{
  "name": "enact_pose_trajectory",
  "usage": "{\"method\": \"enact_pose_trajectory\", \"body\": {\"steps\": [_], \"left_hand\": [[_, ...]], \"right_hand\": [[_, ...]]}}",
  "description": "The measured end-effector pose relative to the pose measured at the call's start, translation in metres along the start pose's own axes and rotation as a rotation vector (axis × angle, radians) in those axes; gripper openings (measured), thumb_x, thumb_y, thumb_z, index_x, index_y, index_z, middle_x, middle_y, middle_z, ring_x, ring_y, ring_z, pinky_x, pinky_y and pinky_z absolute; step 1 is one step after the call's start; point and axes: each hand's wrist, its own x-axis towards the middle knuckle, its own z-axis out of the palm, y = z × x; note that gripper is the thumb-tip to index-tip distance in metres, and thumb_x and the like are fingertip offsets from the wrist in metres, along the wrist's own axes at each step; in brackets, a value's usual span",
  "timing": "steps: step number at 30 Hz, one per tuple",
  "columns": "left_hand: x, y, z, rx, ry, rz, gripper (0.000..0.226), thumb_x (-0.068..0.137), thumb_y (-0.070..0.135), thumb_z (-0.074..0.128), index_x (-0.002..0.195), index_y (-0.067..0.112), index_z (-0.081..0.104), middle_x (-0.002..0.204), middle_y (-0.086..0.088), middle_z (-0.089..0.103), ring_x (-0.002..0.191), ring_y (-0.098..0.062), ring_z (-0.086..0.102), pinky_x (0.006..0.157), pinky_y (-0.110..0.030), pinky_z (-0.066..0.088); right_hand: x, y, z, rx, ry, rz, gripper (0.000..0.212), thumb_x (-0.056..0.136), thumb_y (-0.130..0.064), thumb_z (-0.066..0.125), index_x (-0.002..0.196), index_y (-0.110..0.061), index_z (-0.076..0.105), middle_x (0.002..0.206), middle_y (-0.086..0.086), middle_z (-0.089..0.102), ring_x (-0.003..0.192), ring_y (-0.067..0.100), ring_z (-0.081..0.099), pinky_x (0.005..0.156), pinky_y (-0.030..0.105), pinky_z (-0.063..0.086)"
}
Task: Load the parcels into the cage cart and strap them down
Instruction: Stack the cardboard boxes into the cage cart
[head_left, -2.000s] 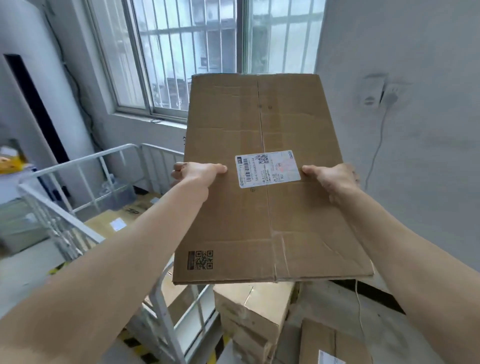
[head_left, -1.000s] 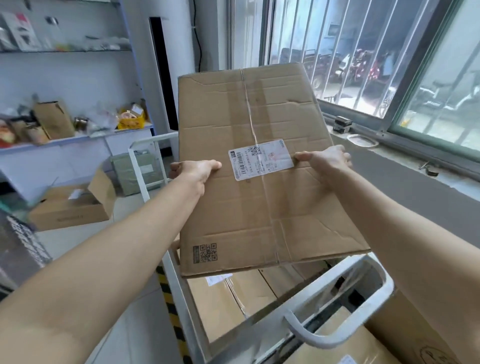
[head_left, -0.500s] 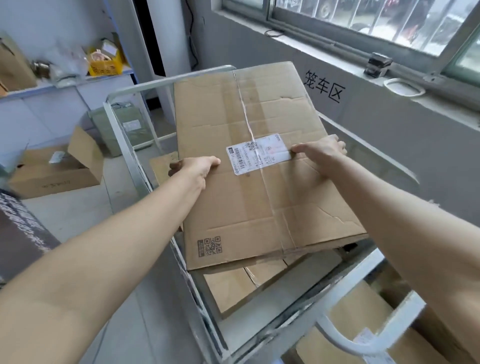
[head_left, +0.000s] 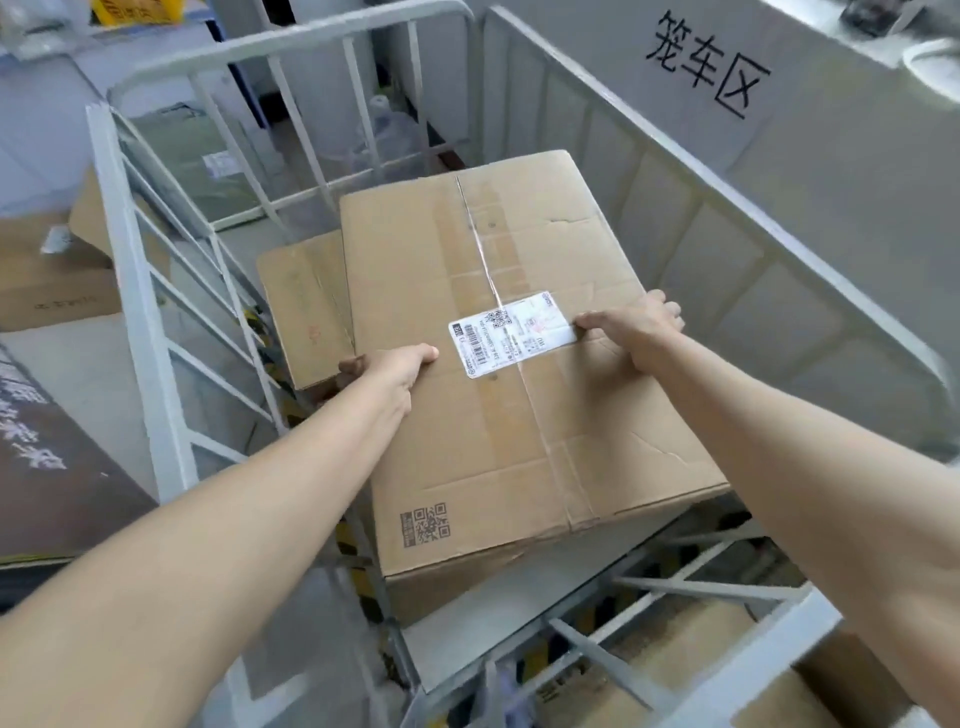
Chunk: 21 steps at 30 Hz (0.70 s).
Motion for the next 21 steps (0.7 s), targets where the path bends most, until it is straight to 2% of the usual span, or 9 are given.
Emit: {"method": "enact_pose_trajectory", "body": {"steps": [1,3,4,6,9,11,15,21], "left_hand": [[-0.001,-0.001,0.011,-0.013,-0.011,-0.015,0.132,0.035,0.043,0.09,0.141,0.001,0.024,0.142,-0.01,0.035,0.124,-0.028,0.045,0.1,-0.04,0.043],[0.005,-0.006,0.035,-0.042,-0.06,-0.058,0.135,0.014,0.05,0.09,0.132,0.006,0.042,0.129,-0.004,0.049,0.107,-0.025,0.057,0.09,-0.039,0.05],[0.013,-0.01,0.05,-0.061,-0.055,-0.062,0.132,0.013,0.049,0.09,0.129,0.006,0.044,0.124,-0.001,0.05,0.103,-0.023,0.058,0.089,-0.04,0.05],[0.022,-0.016,0.077,-0.067,-0.015,-0.038,0.112,0.035,0.039,0.091,0.127,0.004,0.039,0.122,-0.002,0.044,0.105,-0.021,0.054,0.092,-0.041,0.049],[0.028,-0.021,0.112,-0.041,-0.036,-0.058,0.108,0.032,0.037,0.089,0.124,0.006,0.041,0.123,-0.005,0.044,0.105,-0.025,0.056,0.091,-0.045,0.05],[0.037,-0.026,0.134,-0.047,-0.015,-0.065,0.096,0.048,0.03,0.09,0.125,0.005,0.037,0.124,-0.008,0.041,0.11,-0.026,0.053,0.094,-0.044,0.048],[0.052,-0.048,0.17,-0.055,-0.046,-0.122,0.103,0.043,0.033,0.089,0.123,0.01,0.029,0.128,-0.011,0.044,0.112,-0.029,0.052,0.095,-0.044,0.047],[0.069,-0.099,0.202,-0.067,-0.054,-0.242,0.096,0.057,0.027,0.087,0.128,0.01,0.024,0.131,-0.014,0.045,0.108,-0.03,0.054,0.095,-0.042,0.048]], "right_hand": [[0.014,0.005,0.005,-0.011,-0.009,0.004,0.104,0.061,-0.058,0.079,0.139,-0.007,0.032,0.143,0.013,0.034,0.135,0.029,0.032,0.11,0.045,0.03],[0.043,0.015,0.013,-0.029,-0.021,0.017,0.103,0.061,-0.057,0.079,0.139,-0.007,0.032,0.143,0.012,0.035,0.134,0.029,0.032,0.11,0.045,0.03],[0.057,0.021,0.018,-0.037,-0.026,0.024,0.103,0.062,-0.057,0.079,0.139,-0.007,0.032,0.143,0.012,0.035,0.134,0.029,0.032,0.11,0.046,0.03],[0.085,0.035,0.029,-0.061,-0.039,0.045,0.104,0.062,-0.058,0.079,0.139,-0.007,0.032,0.143,0.013,0.036,0.134,0.029,0.033,0.11,0.045,0.03],[0.122,0.055,0.044,-0.083,-0.042,0.073,0.104,0.062,-0.059,0.079,0.139,-0.007,0.032,0.143,0.013,0.035,0.134,0.029,0.033,0.11,0.046,0.031],[0.145,0.067,0.054,-0.091,-0.048,0.089,0.104,0.061,-0.059,0.079,0.139,-0.007,0.033,0.143,0.013,0.035,0.135,0.029,0.033,0.11,0.047,0.031],[0.183,0.089,0.074,-0.131,-0.046,0.073,0.107,0.061,-0.056,0.08,0.14,-0.004,0.031,0.144,0.016,0.035,0.136,0.031,0.031,0.111,0.048,0.029],[0.209,0.124,0.111,-0.205,-0.123,0.084,0.093,0.067,-0.045,0.079,0.137,-0.004,0.033,0.14,0.015,0.035,0.132,0.033,0.035,0.109,0.048,0.031]]}}
